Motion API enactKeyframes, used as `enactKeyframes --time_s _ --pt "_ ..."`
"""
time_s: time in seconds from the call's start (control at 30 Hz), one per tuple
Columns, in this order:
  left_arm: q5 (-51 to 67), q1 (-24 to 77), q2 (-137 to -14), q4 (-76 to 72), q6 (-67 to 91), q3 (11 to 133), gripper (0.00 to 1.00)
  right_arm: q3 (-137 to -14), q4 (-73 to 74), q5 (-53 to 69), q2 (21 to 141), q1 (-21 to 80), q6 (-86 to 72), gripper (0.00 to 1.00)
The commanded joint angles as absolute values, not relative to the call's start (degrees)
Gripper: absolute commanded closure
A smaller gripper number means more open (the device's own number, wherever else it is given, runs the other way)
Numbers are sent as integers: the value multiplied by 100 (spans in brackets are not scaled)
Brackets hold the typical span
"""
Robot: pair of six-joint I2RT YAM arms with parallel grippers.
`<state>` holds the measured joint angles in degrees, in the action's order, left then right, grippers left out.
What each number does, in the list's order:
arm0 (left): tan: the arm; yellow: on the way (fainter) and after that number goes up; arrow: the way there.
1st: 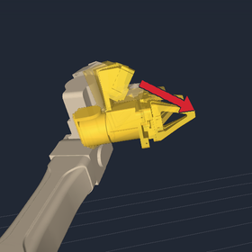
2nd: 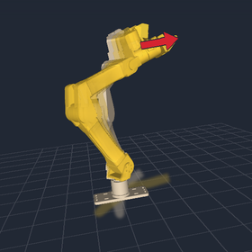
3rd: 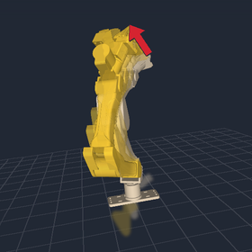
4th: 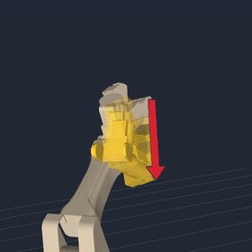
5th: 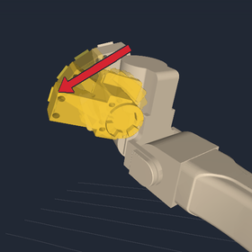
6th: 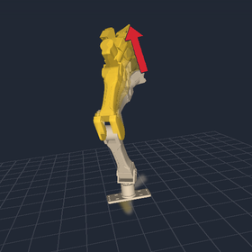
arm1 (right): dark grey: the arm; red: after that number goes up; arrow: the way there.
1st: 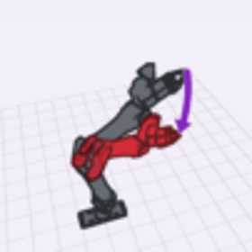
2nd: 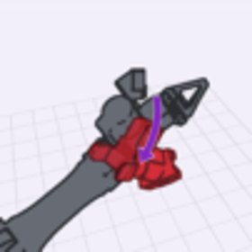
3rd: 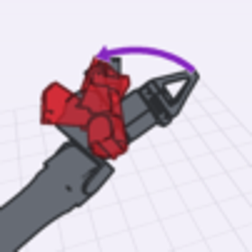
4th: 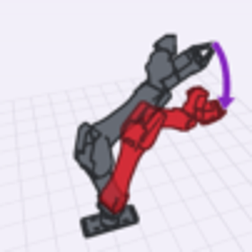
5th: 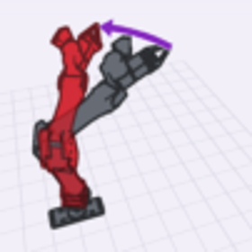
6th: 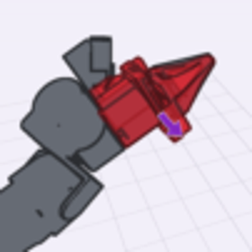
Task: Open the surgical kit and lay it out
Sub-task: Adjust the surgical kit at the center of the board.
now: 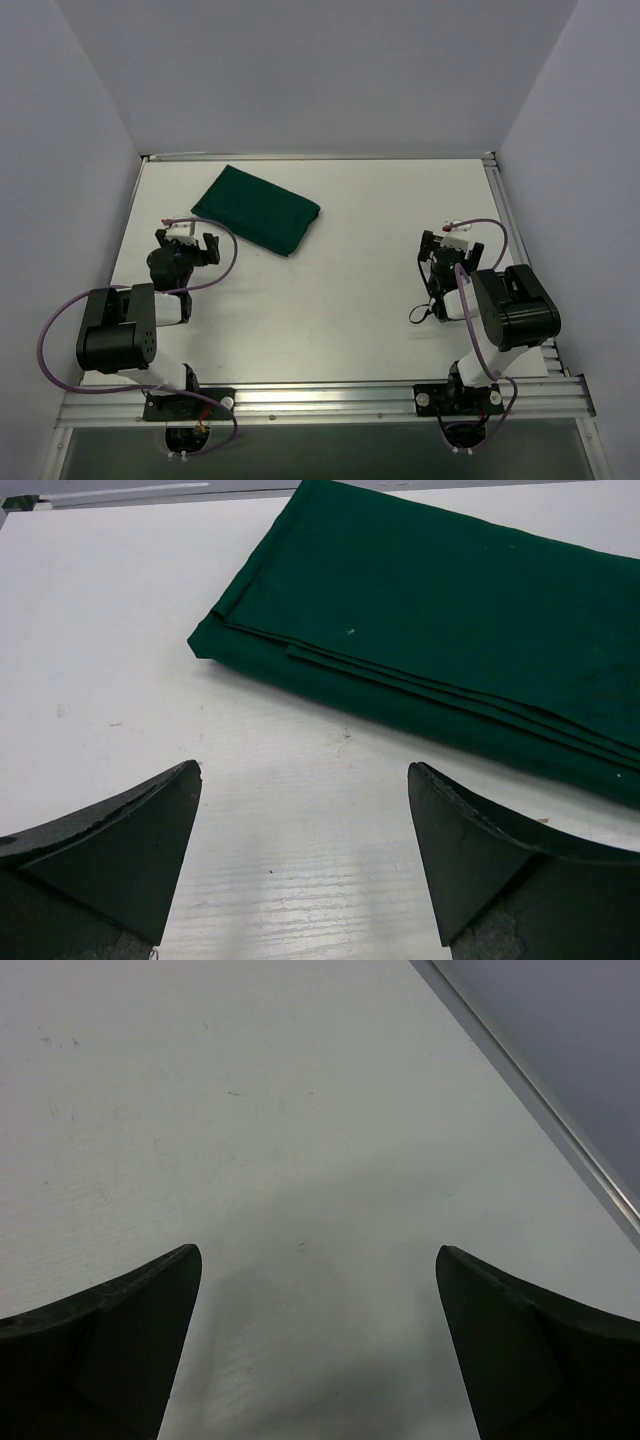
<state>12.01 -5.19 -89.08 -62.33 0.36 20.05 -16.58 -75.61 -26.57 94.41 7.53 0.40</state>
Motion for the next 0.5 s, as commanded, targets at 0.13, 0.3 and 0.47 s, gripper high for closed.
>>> enactKeyframes --time_s 0.13,0.3,0.47 --pt "1283 -492 -8833 -6407 9 2101 6 -1784 -8710 -2689 9360 721 0 0" --pt "1573 -483 -8842 -6398 -220 2109 6 -1548 -8605 -2406 8635 956 350 0" --pt "1634 -606 -8466 -5814 -71 2319 5 -2868 -4840 -1707 6892 1477 -639 11"
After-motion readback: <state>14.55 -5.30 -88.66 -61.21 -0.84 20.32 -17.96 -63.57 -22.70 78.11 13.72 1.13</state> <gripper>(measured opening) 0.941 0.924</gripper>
